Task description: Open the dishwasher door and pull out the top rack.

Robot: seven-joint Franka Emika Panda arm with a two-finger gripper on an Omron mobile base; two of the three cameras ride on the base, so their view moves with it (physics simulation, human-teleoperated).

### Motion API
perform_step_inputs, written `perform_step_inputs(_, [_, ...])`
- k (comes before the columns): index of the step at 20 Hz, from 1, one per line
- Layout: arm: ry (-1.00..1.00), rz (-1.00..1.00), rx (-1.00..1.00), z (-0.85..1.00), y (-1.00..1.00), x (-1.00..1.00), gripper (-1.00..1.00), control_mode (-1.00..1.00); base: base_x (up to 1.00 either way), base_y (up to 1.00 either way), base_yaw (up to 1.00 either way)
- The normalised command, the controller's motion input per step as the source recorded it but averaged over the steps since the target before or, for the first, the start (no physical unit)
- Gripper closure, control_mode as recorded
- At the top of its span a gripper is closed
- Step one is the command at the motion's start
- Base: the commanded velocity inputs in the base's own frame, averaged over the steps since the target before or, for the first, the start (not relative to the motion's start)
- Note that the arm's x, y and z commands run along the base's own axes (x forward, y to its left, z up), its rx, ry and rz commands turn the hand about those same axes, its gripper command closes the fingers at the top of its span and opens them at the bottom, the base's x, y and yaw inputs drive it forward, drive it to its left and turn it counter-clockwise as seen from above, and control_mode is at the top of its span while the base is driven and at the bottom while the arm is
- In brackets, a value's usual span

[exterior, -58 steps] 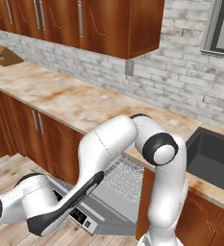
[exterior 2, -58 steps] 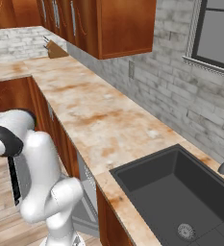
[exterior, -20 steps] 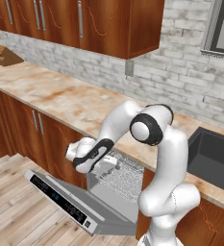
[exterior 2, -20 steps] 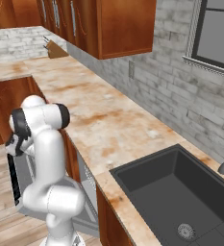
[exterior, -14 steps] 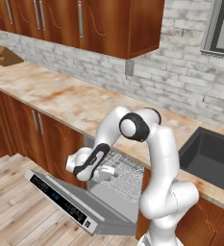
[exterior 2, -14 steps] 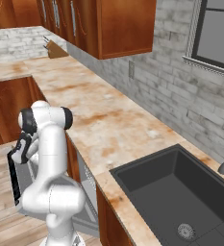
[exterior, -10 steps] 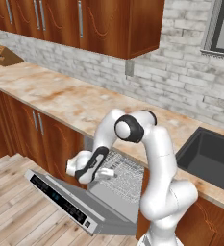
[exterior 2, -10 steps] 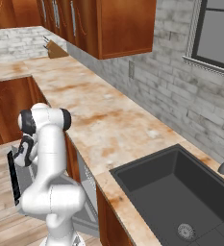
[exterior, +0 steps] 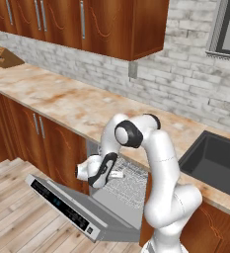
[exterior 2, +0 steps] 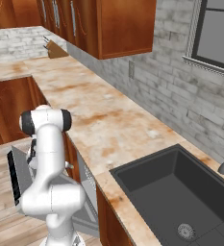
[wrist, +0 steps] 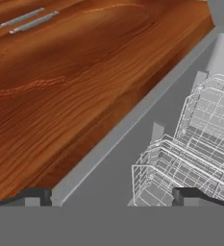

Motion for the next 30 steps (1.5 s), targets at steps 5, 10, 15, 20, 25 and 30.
perform_step_inputs(5, [-0.12, 0.00, 0.10, -0.34, -0.30, 0.11, -1.00, -1.00, 0.00, 0.00, 0.00])
perform_step_inputs(10, [-0.25, -0.02, 0.11, -0.20, -0.06, 0.23, -1.00, -1.00, 0.00, 0.00, 0.00])
perform_step_inputs(15, [-0.24, -0.03, 0.11, -0.23, -0.04, 0.39, -1.00, -1.00, 0.00, 0.00, 0.00])
perform_step_inputs(20, [-0.29, -0.01, 0.09, -0.20, 0.00, 0.23, -1.00, -1.00, 0.00, 0.00, 0.00])
perform_step_inputs(25, [-0.38, -0.06, 0.02, -0.02, 0.00, 0.13, -1.00, -1.00, 0.00, 0.00, 0.00])
perform_step_inputs(30, [-0.29, -0.12, 0.02, 0.00, -0.04, 0.42, -1.00, -1.00, 0.00, 0.00, 0.00])
